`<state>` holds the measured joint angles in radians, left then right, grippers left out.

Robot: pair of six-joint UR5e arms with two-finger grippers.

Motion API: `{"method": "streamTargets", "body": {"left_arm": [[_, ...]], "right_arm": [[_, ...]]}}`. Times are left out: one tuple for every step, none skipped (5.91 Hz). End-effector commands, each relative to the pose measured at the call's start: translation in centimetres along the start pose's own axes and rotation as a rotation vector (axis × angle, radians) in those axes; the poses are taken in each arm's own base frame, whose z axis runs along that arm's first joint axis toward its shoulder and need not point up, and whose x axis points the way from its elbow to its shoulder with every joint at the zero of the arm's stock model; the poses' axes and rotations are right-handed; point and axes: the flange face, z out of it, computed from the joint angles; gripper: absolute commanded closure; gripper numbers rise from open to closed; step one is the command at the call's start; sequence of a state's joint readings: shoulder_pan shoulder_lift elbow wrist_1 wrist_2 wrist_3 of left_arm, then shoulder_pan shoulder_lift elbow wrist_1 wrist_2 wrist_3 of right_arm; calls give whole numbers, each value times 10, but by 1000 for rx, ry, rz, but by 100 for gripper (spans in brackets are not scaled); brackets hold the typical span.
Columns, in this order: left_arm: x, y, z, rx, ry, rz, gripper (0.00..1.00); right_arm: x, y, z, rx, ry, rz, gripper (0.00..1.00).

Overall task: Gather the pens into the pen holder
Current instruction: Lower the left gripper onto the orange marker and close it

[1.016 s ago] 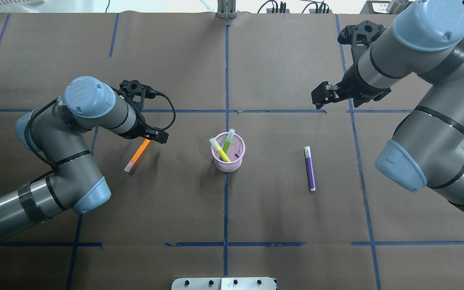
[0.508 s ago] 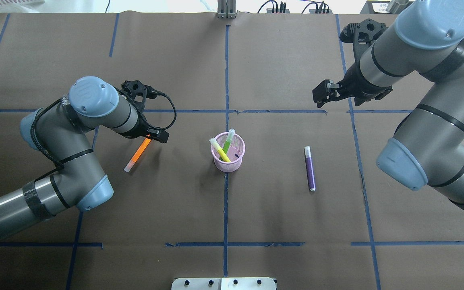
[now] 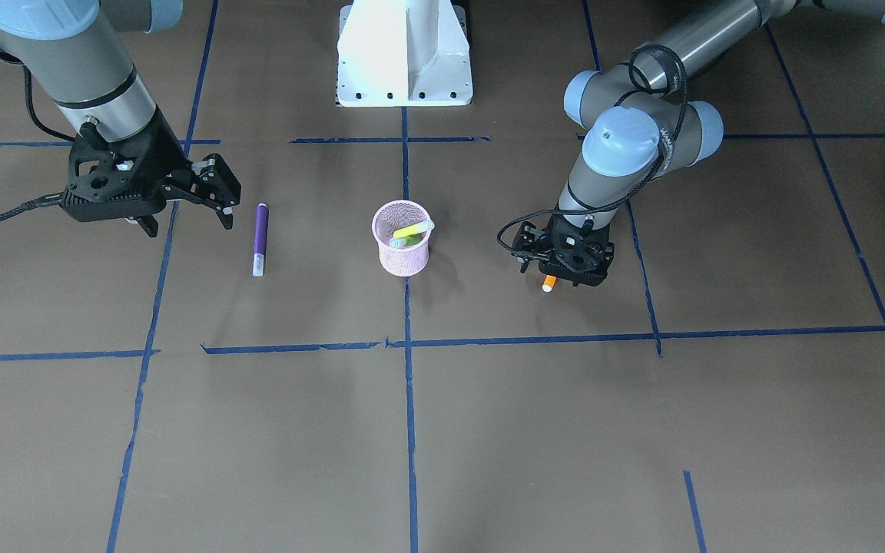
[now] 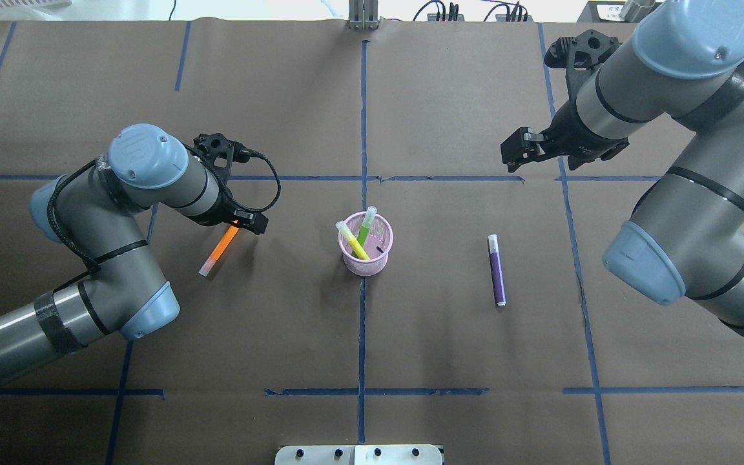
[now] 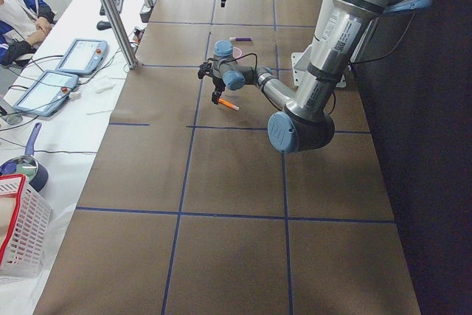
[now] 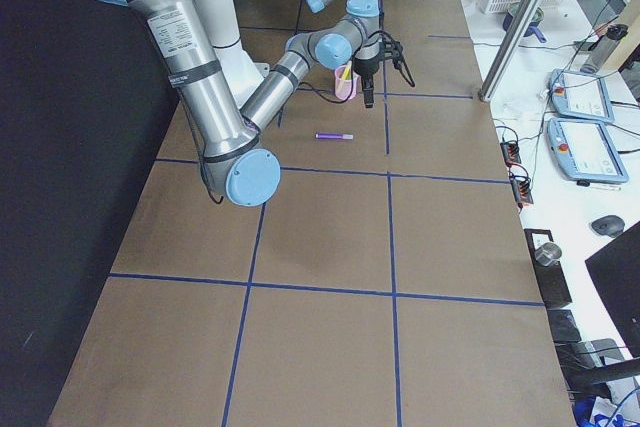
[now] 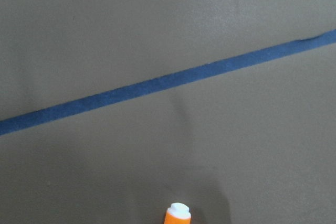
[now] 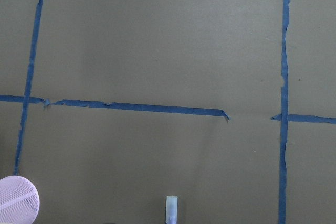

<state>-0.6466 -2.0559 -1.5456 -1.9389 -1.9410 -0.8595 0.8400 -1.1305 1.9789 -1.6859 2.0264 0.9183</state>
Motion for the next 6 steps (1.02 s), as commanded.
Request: {"method": "streamTargets", "body": {"left_arm": [[-1,1,2,-6,0,-1,8],[-2,2,2,-8,-2,0,10],[-3,2,4,-11,-3,2,12],[-4,2,5,-12,-7,1,17],[-5,3,6,-15,-8,1,24],[-8,5,7,-18,-11,-1,30]], "right_arm": [[0,0,0,0,0,1,0],[0,0,0,1,-1,0,0],[0,0,0,1,-1,0,0],[1,0,0,0,0,1,0],[1,0,0,0,0,1,0],[1,0,-1,2,-1,1,0]]}}
